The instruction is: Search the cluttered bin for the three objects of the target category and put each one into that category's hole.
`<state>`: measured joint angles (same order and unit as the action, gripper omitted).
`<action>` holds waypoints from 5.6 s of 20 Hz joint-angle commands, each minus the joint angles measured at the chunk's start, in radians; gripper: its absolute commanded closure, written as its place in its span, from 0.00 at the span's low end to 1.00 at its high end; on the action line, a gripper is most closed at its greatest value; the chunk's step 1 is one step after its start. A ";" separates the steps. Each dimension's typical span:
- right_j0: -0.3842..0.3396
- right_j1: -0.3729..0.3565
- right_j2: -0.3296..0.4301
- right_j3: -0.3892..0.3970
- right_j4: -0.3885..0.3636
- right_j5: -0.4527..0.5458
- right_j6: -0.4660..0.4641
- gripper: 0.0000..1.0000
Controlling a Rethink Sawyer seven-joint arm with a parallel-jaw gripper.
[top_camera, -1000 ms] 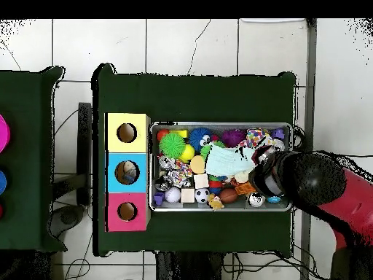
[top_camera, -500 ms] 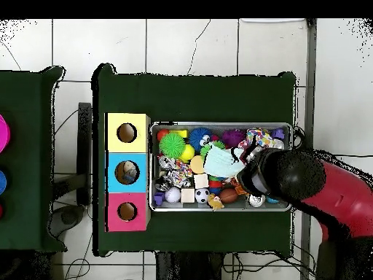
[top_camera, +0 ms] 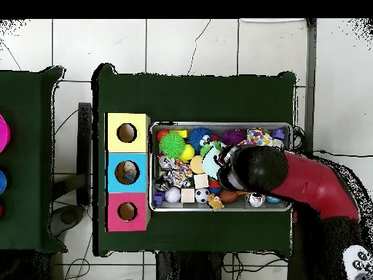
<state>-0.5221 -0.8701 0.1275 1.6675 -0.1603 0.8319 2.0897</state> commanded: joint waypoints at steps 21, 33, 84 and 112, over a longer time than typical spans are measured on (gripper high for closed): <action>-0.020 0.083 -0.012 -0.048 -0.078 0.041 -0.023 1.00; -0.085 0.105 0.020 -0.117 -0.079 0.106 -0.122 1.00; -0.050 0.050 -0.007 -0.091 -0.039 0.127 -0.122 1.00; 0.013 0.056 0.010 -0.059 -0.021 0.094 0.016 1.00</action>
<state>-0.5477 -0.8239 0.0980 1.5408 -0.1878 0.8630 2.0897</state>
